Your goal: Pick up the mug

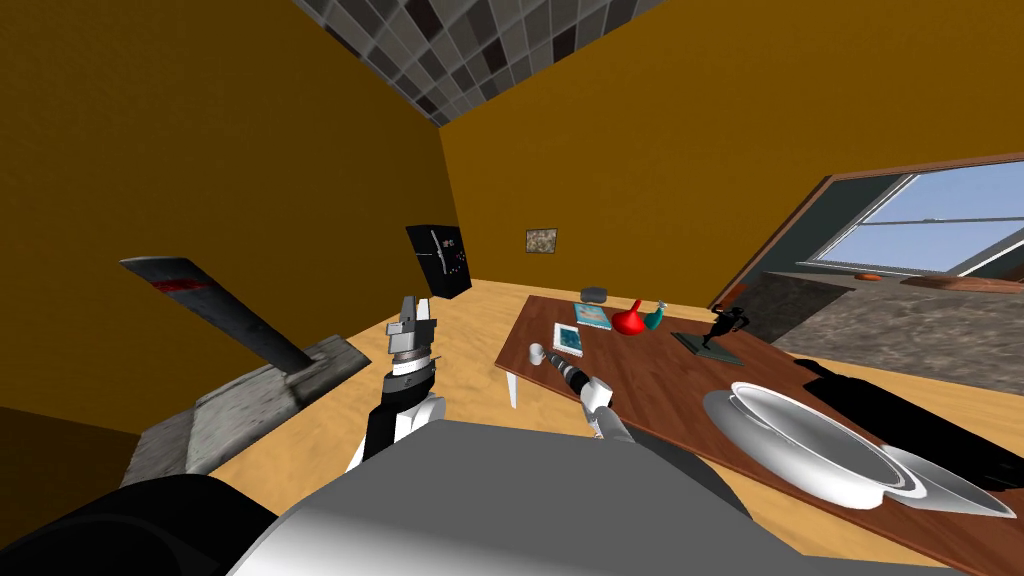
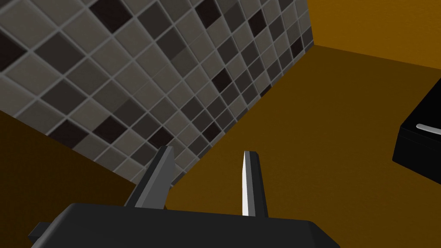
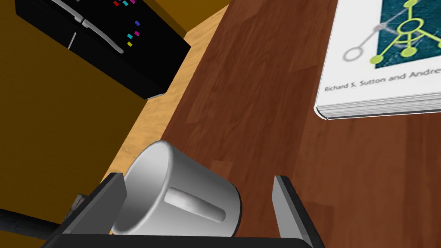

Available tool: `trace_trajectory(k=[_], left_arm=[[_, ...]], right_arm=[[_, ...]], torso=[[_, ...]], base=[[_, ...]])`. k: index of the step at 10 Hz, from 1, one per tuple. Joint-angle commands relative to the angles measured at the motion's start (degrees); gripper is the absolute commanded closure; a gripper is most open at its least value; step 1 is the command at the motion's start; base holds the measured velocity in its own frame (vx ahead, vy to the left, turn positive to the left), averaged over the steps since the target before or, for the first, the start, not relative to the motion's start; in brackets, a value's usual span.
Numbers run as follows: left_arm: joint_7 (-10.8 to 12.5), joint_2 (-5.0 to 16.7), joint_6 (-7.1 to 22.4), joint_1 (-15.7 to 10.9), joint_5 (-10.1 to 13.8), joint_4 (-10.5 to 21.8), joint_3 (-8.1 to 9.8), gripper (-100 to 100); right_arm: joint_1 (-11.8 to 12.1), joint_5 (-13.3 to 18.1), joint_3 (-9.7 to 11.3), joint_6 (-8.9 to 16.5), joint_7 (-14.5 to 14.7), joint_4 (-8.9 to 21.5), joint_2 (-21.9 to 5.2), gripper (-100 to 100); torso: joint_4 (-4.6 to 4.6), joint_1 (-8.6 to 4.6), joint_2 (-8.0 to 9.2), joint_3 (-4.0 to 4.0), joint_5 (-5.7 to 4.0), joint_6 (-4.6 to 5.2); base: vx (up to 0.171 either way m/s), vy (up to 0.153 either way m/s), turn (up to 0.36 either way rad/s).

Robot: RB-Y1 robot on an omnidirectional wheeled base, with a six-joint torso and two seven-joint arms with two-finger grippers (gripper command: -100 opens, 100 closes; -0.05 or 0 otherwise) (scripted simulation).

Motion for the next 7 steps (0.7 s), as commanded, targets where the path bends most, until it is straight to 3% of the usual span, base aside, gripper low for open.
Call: trace_trajectory(k=[1,2,4,5,6,7], left_arm=[[0.0,0.0,0.0,0.0,0.0,0.0,0.0,0],[0.0,0.0,0.0,0.0,0.0,0.0,0.0,0],[0.0,0.0,0.0,0.0,0.0,0.0,0.0,0],[0.0,0.0,0.0,0.0,0.0,0.0,0.0,0],[0.0,0.0,0.0,0.0,0.0,0.0,0.0,0],[0.0,0.0,0.0,0.0,0.0,0.0,0.0,0]], right_arm=[[0.7,0.7,0.7,-0.2,-2.0,-1.6,0.3,-100],[0.1,-0.1,0.4,0.4,-2.0,-0.3,1.9,-100],[0.3,0.1,0.5,0.2,-2.2,-0.7,2.1,-100],[0.2,0.0,0.5,0.3,-2.0,-0.6,2.2,0],[2.3,-0.8,2.4,-0.6,-2.4,-2.9,2.4,-100],[4.2,-1.7,4.4,-1.5,-2.8,-4.8,2.5,-100]], torso=[[0.0,0.0,0.0,0.0,0.0,0.0],[0.01,0.02,0.05,0.03,0.01,0.0],[-0.01,0.05,-0.08,-0.04,0.01,-0.02],[0.0,0.03,0.0,0.0,0.01,0.0],[0.02,0.03,0.07,0.04,0.01,0.0],[0.01,-0.02,0.04,0.03,0.0,0.0]], base=[[0.014,-0.001,-0.003],[0.04,0.0,0.02],[0.043,0.0,0.017],[0.0,0.0,0.0],[0.029,-0.013,0.022],[0.065,-0.016,0.039]])
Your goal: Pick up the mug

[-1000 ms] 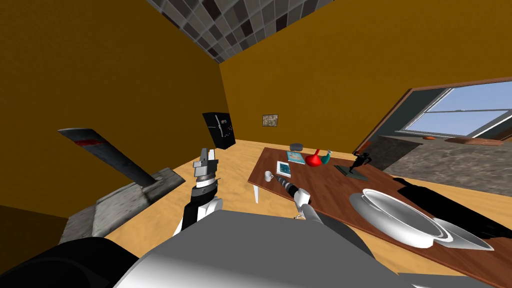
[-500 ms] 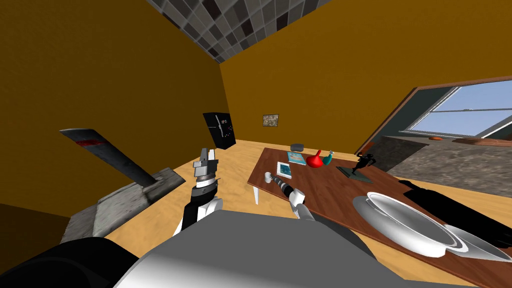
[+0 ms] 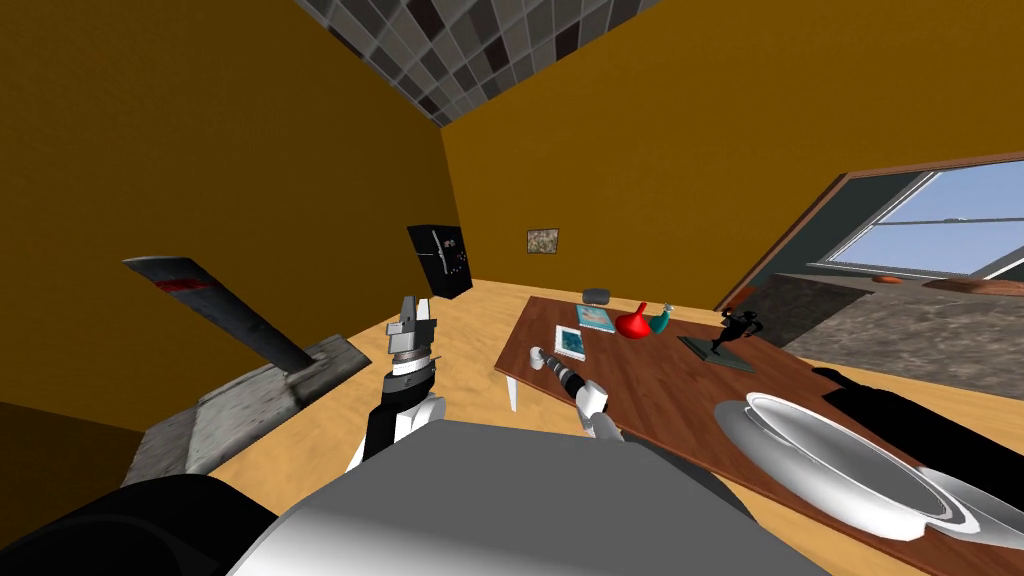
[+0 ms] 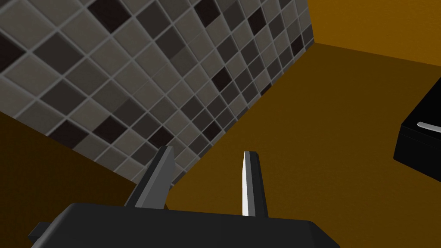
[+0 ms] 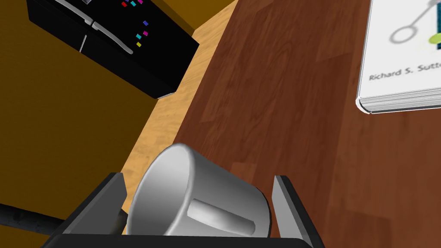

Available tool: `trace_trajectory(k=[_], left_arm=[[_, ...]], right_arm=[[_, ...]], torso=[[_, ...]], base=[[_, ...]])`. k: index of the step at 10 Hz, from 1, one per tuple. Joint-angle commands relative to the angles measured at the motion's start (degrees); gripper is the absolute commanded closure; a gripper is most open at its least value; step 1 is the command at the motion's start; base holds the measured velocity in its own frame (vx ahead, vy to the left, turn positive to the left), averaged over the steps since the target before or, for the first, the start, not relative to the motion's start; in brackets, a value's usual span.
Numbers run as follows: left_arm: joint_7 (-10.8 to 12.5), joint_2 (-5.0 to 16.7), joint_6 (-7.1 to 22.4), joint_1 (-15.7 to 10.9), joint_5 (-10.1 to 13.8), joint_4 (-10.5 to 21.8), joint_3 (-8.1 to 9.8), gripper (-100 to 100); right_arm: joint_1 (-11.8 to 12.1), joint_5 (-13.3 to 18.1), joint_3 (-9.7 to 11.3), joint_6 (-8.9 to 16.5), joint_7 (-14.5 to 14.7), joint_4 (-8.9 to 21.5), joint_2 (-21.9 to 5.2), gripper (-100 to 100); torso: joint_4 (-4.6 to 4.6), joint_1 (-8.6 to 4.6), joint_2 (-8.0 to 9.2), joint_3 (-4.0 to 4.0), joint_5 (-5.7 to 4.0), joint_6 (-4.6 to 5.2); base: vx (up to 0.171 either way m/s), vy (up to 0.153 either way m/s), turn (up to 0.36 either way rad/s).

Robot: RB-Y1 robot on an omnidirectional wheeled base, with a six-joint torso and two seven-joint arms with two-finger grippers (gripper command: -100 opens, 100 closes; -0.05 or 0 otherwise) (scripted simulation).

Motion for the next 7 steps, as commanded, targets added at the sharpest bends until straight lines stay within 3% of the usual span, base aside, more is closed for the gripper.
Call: trace_trajectory(k=[1,2,3,5,6,7], left_arm=[[0.0,0.0,0.0,0.0,0.0,0.0,0.0,0],[0.0,0.0,0.0,0.0,0.0,0.0,0.0,0],[0.0,0.0,0.0,0.0,0.0,0.0,0.0,0],[0.0,0.0,0.0,0.0,0.0,0.0,0.0,0],[0.0,0.0,0.0,0.0,0.0,0.0,0.0,0],[0.0,0.0,0.0,0.0,0.0,0.0,0.0,0]], right_arm=[[2.8,-1.9,2.6,-1.2,0.1,-2.8,-0.1,-100],[4.6,-2.7,4.4,-2.1,-0.2,-4.5,0.0,-100],[4.9,-2.7,4.6,-2.1,-0.2,-5.1,0.0,-100],[8.8,-4.4,8.5,-3.8,-0.9,-9.1,0.3,-100],[9.1,-4.4,8.5,-3.8,-0.9,-9.8,0.3,-100],[11.1,-5.2,10.5,-4.7,-1.2,-12.0,0.4,-100]], torso=[[0.0,0.0,0.0,0.0,0.0,0.0],[-0.02,0.0,-0.11,-0.06,0.0,0.0],[-0.03,-0.01,-0.16,-0.1,0.0,0.0],[-0.01,-0.03,-0.04,-0.03,0.0,0.0],[-0.01,-0.05,-0.06,-0.04,-0.01,0.0],[-0.01,-0.02,-0.01,-0.01,0.0,0.0]], base=[[0.095,-0.013,0.038],[0.1,-0.019,0.032],[0.07,-0.018,0.01],[0.062,-0.026,0.026],[0.05,-0.019,0.015],[0.05,-0.012,0.019]])
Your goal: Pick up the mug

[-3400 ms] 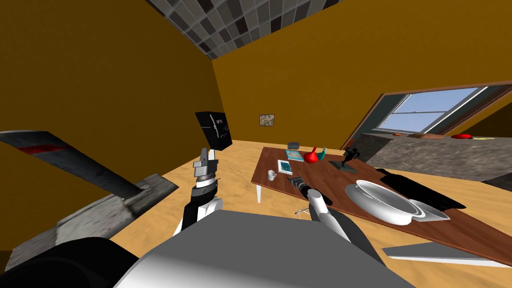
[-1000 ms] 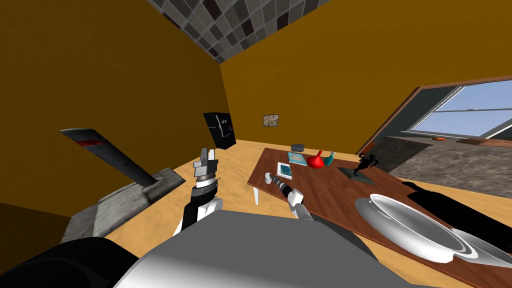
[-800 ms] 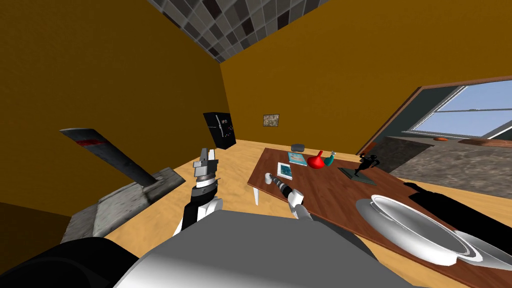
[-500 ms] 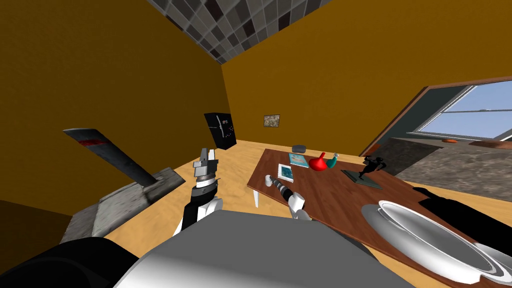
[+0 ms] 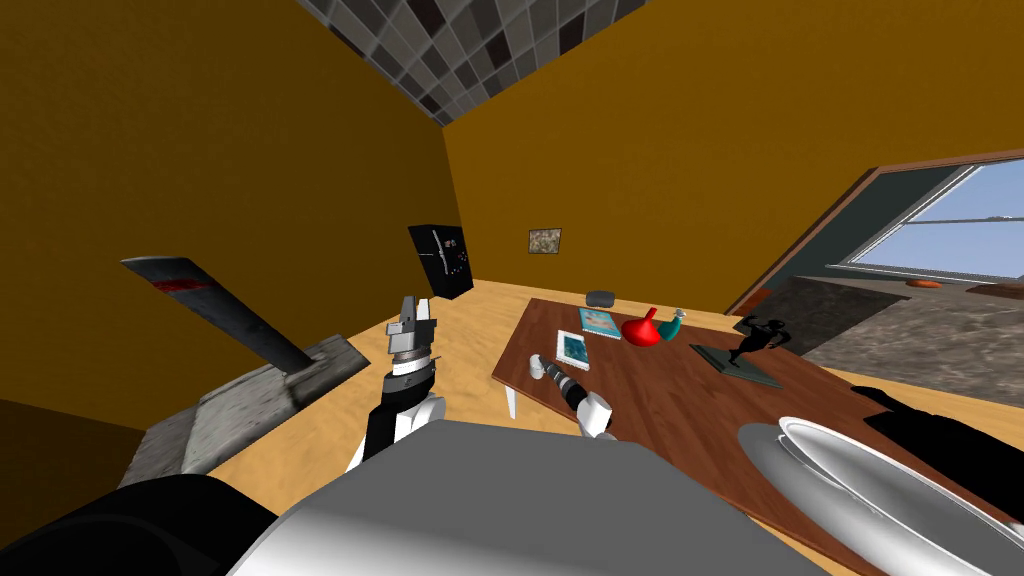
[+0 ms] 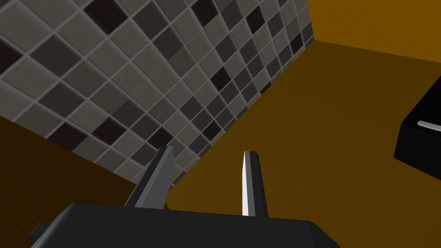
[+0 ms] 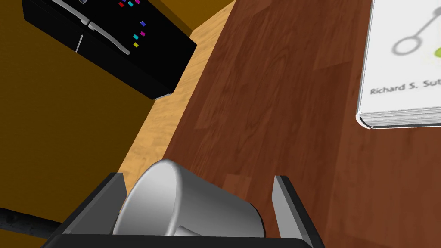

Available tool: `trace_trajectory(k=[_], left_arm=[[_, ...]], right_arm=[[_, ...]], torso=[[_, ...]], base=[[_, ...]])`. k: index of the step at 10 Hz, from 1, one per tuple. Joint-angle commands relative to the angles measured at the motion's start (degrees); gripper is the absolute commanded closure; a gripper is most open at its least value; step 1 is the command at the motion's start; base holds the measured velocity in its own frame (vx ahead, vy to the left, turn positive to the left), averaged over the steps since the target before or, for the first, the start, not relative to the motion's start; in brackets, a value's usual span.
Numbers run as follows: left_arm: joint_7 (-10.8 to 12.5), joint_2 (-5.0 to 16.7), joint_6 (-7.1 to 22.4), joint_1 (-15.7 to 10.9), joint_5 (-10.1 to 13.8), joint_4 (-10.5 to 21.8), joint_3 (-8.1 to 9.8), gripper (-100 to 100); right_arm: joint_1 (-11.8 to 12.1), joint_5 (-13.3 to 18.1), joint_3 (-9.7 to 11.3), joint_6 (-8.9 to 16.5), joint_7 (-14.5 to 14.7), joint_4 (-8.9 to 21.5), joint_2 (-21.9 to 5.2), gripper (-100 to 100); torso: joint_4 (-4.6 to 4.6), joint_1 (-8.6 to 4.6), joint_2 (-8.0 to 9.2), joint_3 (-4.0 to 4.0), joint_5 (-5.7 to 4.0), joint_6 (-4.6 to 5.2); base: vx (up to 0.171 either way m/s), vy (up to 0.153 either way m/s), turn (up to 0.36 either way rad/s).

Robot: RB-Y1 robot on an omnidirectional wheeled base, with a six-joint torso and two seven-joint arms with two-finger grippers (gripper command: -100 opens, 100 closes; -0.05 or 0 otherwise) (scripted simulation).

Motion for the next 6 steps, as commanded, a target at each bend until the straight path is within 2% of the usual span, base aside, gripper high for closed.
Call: trace_trajectory(k=[1,3,4,5,6], left_arm=[[0.0,0.0,0.0,0.0,0.0,0.0,0.0,0],[0.0,0.0,0.0,0.0,0.0,0.0,0.0,0],[0.0,0.0,0.0,0.0,0.0,0.0,0.0,0],[0.0,0.0,0.0,0.0,0.0,0.0,0.0,0],[0.0,0.0,0.0,0.0,0.0,0.0,0.0,0]], right_arm=[[1.3,-0.3,1.1,-0.5,-0.3,-1.7,0.1,-100],[5.1,-2.0,5.0,-2.3,-1.0,-5.6,0.4,-100],[5.4,-2.0,5.0,-2.3,-1.0,-6.4,0.4,-100],[7.5,-2.9,7.0,-3.2,-1.4,-8.8,0.5,-100],[6.4,-2.4,6.0,-2.8,-1.3,-7.5,0.5,-100]], torso=[[0.0,0.0,0.0,0.0,0.0,0.0],[0.01,-0.01,0.04,0.03,0.0,0.0],[0.0,-0.05,-0.02,-0.01,-0.01,0.0],[0.0,-0.02,-0.01,-0.01,0.0,0.0],[0.0,0.02,-0.02,-0.01,0.0,0.0]], base=[[0.036,-0.01,0.014],[0.055,-0.023,0.029],[0.054,-0.019,0.013],[0.06,-0.009,0.025],[0.03,-0.004,0.007]])
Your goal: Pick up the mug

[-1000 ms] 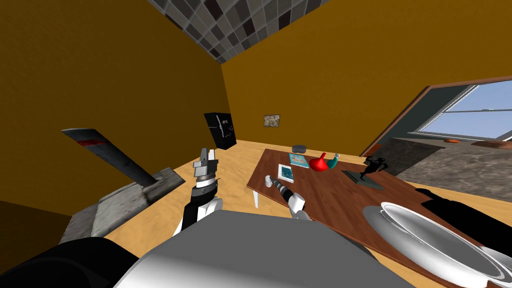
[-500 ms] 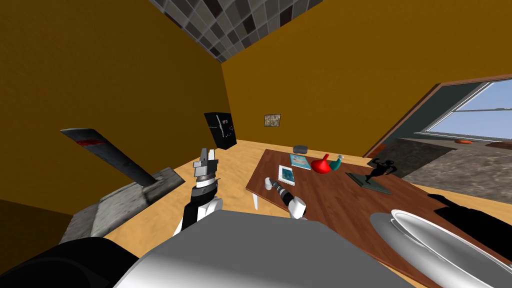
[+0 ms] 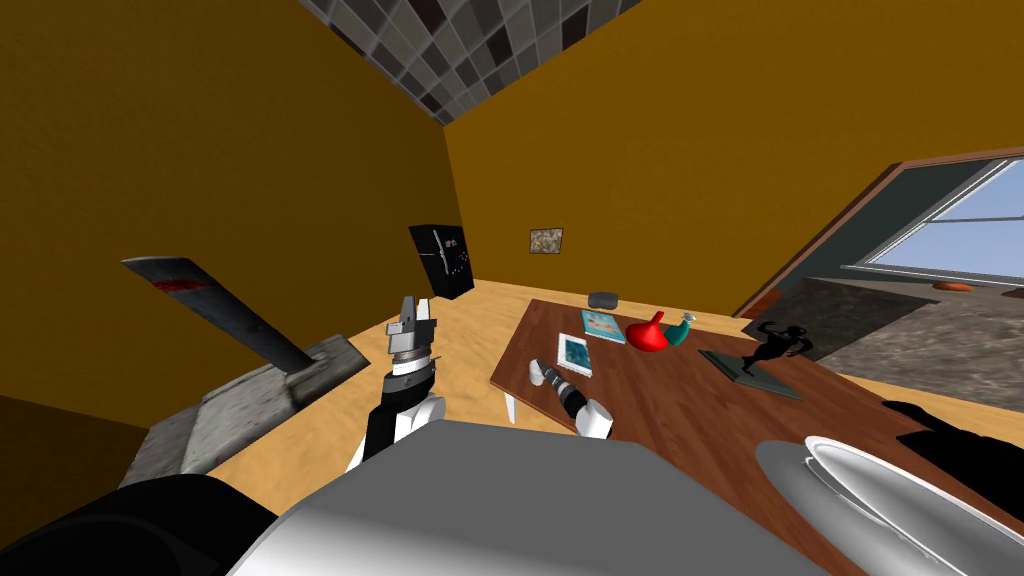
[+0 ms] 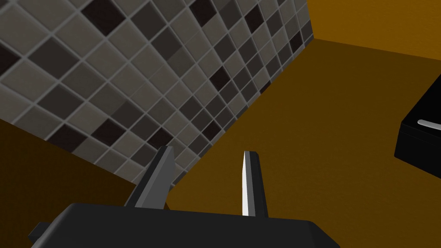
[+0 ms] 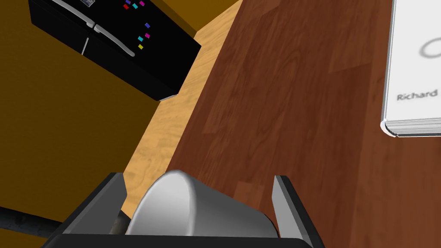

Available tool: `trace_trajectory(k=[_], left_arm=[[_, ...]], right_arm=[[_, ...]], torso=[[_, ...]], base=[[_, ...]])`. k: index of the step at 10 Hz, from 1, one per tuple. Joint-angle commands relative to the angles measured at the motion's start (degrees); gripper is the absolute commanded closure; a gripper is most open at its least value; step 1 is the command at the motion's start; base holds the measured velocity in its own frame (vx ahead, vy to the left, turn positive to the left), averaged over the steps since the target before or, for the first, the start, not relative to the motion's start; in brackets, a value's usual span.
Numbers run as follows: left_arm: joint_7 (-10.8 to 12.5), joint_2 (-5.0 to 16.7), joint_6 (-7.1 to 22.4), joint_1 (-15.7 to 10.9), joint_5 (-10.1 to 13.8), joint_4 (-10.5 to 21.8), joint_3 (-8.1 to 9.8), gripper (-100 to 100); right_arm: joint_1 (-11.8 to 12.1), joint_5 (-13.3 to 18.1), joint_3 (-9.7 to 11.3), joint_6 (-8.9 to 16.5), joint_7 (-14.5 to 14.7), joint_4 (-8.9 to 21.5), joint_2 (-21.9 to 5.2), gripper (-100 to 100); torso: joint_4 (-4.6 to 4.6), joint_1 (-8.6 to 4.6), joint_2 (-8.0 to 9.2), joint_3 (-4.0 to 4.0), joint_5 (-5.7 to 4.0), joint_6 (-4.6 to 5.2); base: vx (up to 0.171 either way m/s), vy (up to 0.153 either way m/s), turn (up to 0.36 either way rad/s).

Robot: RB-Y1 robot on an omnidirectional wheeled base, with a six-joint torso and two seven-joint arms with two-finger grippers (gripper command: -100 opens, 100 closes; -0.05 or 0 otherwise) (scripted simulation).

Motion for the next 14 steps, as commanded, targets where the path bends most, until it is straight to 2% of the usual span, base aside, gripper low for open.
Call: trace_trajectory(k=[1,5,6,7,8,11,12,13,14], left_arm=[[0.0,0.0,0.0,0.0,0.0,0.0,0.0,0],[0.0,0.0,0.0,0.0,0.0,0.0,0.0,0],[0.0,0.0,0.0,0.0,0.0,0.0,0.0,0],[0.0,0.0,0.0,0.0,0.0,0.0,0.0,0],[0.0,0.0,0.0,0.0,0.0,0.0,-0.01,0],[0.0,0.0,0.0,0.0,0.0,0.0,-0.01,0],[0.0,0.0,0.0,0.0,0.0,0.0,-0.01,0],[0.0,0.0,0.0,0.0,0.0,0.0,0.0,0],[0.0,0.0,0.0,0.0,0.0,0.0,0.0,0]], right_arm=[[0.0,0.0,0.0,0.0,0.0,0.0,0.0,100],[-0.1,0.2,0.2,0.3,0.2,0.0,-0.1,100],[-0.2,0.2,0.3,0.4,0.2,-0.1,0.0,0],[-3.0,1.3,-2.6,1.5,0.6,2.8,-0.3,100],[-3.2,1.3,-3.1,1.5,0.6,3.6,-0.3,100],[-9.4,3.8,-8.9,4.1,1.6,9.7,-0.7,100],[-9.4,3.8,-9.0,4.1,1.6,10.7,-0.7,100],[-11.5,4.7,-10.9,5.0,2.0,12.7,-0.9,100],[-11.5,4.7,-10.9,5.0,2.0,13.0,-0.9,100]], torso=[[0.0,0.0,0.0,0.0,0.0,0.0],[0.0,-0.02,0.09,0.05,-0.06,0.19],[-0.05,-0.04,0.03,-0.01,-0.07,0.21],[-0.06,-0.06,-0.01,-0.04,-0.07,0.21],[-0.09,-0.06,0.07,-0.02,-0.05,0.27],[-0.35,-0.24,0.09,-0.15,-0.08,0.42],[-0.35,-0.28,0.11,-0.13,-0.08,0.43],[-0.41,-0.32,0.05,-0.19,-0.11,0.42],[-0.43,-0.36,0.0,-0.23,-0.12,0.43]], base=[[0.0,0.0,0.0],[0.001,-0.001,0.009],[0.0,0.0,0.0],[-0.068,0.023,-0.052],[-0.08,0.024,-0.046],[-0.081,0.028,-0.036],[-0.058,0.01,-0.013],[-0.05,-0.001,-0.022],[-0.035,0.005,-0.009]])
